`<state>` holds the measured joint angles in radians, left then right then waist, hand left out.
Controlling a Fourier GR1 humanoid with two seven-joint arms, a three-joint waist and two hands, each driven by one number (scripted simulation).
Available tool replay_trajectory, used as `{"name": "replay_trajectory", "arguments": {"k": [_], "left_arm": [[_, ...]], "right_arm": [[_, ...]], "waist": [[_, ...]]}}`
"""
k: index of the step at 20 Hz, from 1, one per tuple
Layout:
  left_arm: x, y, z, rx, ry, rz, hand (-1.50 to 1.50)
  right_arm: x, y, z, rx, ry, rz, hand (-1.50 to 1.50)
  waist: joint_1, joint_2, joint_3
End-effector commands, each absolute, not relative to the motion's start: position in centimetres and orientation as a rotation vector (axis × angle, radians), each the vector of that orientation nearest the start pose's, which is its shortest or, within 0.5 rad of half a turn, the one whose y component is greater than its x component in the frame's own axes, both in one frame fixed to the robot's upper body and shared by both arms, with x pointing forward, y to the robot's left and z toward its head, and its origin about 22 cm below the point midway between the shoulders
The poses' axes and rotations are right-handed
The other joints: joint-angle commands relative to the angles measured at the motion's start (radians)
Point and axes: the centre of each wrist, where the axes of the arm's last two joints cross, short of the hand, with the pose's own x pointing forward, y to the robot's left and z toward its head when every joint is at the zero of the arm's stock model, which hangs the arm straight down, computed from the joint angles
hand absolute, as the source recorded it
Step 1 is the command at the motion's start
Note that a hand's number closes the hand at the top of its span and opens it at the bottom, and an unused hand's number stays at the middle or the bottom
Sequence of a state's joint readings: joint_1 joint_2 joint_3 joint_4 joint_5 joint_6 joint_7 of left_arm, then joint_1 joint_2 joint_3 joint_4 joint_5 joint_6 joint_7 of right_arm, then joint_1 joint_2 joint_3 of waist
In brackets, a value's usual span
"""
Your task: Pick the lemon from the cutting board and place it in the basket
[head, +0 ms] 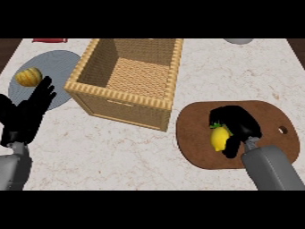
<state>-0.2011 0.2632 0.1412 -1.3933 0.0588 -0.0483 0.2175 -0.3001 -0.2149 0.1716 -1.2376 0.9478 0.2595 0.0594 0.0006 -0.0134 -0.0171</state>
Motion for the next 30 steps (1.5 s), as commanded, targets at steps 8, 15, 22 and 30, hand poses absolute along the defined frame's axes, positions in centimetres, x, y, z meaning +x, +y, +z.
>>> {"name": "replay_trajectory", "arguments": {"k": [8, 15, 22, 30], "left_arm": [[30.7, 28.2, 4.4, 0.104, -1.406, -0.174, 0.00], [30.9, 27.6, 4.1, 0.081, -1.405, -0.179, 0.00], [30.9, 28.1, 3.7, 0.098, -1.378, -0.190, 0.00], [31.0, 29.0, 3.6, 0.126, -1.365, -0.160, 0.00]], "right_arm": [[25.2, -6.1, 0.4, -0.494, -1.297, 1.291, 1.50], [21.5, -2.8, 3.8, -0.333, -1.557, 0.971, 1.50], [19.5, 0.0, 8.1, -0.370, -1.773, 0.735, 1.50], [20.7, 2.1, 11.8, -0.518, -1.800, 0.605, 1.50]], "waist": [[0.134, 0.021, 0.021], [0.159, 0.017, 0.027], [0.136, -0.003, 0.015], [0.110, -0.004, 0.008]]}}
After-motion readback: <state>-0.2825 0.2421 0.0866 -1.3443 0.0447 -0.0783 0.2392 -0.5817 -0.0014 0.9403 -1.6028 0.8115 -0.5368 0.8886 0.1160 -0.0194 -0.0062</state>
